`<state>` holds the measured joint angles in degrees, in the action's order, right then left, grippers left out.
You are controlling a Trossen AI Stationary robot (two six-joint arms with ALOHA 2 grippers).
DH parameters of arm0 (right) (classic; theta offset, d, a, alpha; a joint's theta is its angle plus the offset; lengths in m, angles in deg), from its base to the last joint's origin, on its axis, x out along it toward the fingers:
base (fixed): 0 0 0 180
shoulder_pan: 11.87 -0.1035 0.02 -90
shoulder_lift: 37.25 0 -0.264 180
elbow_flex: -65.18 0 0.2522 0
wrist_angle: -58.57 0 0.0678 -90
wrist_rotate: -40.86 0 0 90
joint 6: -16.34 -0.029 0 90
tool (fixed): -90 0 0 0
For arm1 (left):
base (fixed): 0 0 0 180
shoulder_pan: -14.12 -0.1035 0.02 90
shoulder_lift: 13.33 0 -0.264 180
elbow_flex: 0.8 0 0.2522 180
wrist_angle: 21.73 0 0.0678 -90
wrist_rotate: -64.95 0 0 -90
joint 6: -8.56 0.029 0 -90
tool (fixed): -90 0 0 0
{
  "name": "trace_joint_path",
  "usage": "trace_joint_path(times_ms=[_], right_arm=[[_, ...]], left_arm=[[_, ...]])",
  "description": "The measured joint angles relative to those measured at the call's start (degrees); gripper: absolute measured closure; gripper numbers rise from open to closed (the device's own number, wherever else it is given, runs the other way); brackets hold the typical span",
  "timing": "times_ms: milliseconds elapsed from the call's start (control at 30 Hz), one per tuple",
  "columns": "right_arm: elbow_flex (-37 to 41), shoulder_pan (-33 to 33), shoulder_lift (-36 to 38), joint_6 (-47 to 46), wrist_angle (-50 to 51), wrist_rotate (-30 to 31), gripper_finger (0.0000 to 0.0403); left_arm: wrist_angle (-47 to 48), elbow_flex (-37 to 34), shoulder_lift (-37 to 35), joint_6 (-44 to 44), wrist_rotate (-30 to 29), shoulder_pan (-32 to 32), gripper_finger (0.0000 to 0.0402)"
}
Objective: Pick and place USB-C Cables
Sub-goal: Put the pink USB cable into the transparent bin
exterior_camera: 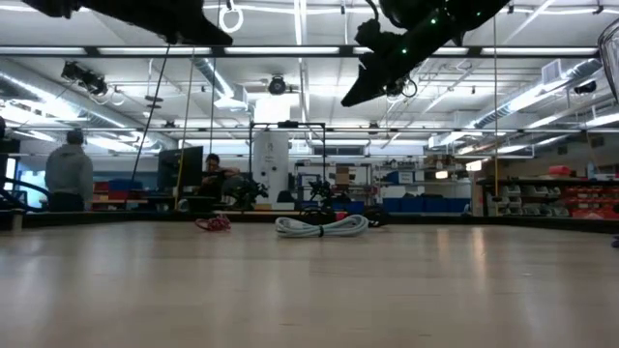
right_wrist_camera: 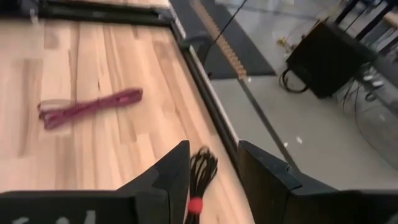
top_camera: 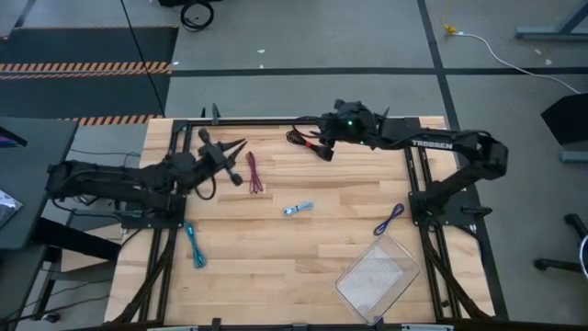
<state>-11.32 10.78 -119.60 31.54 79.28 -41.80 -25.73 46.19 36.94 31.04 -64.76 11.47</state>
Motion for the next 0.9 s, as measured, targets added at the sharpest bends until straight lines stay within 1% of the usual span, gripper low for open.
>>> trace_joint_path(times_ms=[67, 133, 200, 267, 367, 467, 600, 667, 767, 900], right_arm=[[0.0, -0.1, -0.2, 0.8, -2.0, 0.0, 0.0260], [0.0, -0.1, -0.1, 2.1, -2.8, -0.2, 0.0260], [0.0, -0.1, 0.0, 3.1, -2.5, -1.2, 0.0260], [0.0, 0.0, 0.0, 3.3, -2.6, -2.6, 0.0260], [0.0, 0.5, -0.1, 5.5, -4.4, -3.2, 0.0260], [0.0, 1.5, -0.1, 6.1, -6.8, -3.2, 0.0260], [0.0, 2.5, 0.6, 7.6, -7.8, -2.8, 0.0260], [0.0, 2.6, 1.2, 7.9, -7.8, -2.7, 0.0260], [0.0, 2.6, 2.3, 8.6, -7.4, -2.4, 0.0260], [0.0, 1.4, 4.4, 8.6, -7.2, -2.3, 0.0260]], left_arm=[[6.6, 3.6, 1.4, -3.5, -0.1, -2.1, 0.0361], [17.1, 8.2, 3.7, -8.8, 0.9, -4.7, 0.0360], [29.1, 12.8, 6.7, -12.7, 3.3, -7.6, 0.0351], [39.0, 16.9, 10.1, -13.3, 5.5, -10.3, 0.0334], [49.6, 21.1, 15.1, -9.5, 7.7, -12.7, 0.0294], [53.3, 23.6, 20.0, -2.6, 10.0, -13.3, 0.0247], [53.9, 24.2, 25.0, 9.7, 9.6, -13.7, 0.0189], [54.0, 24.2, 27.2, 12.6, 9.4, -14.8, 0.0168], [55.1, 24.2, 30.3, 15.1, 9.8, -16.9, 0.0153], [60.9, 24.2, 34.5, 25.6, 12.8, -18.7, 0.0156]])
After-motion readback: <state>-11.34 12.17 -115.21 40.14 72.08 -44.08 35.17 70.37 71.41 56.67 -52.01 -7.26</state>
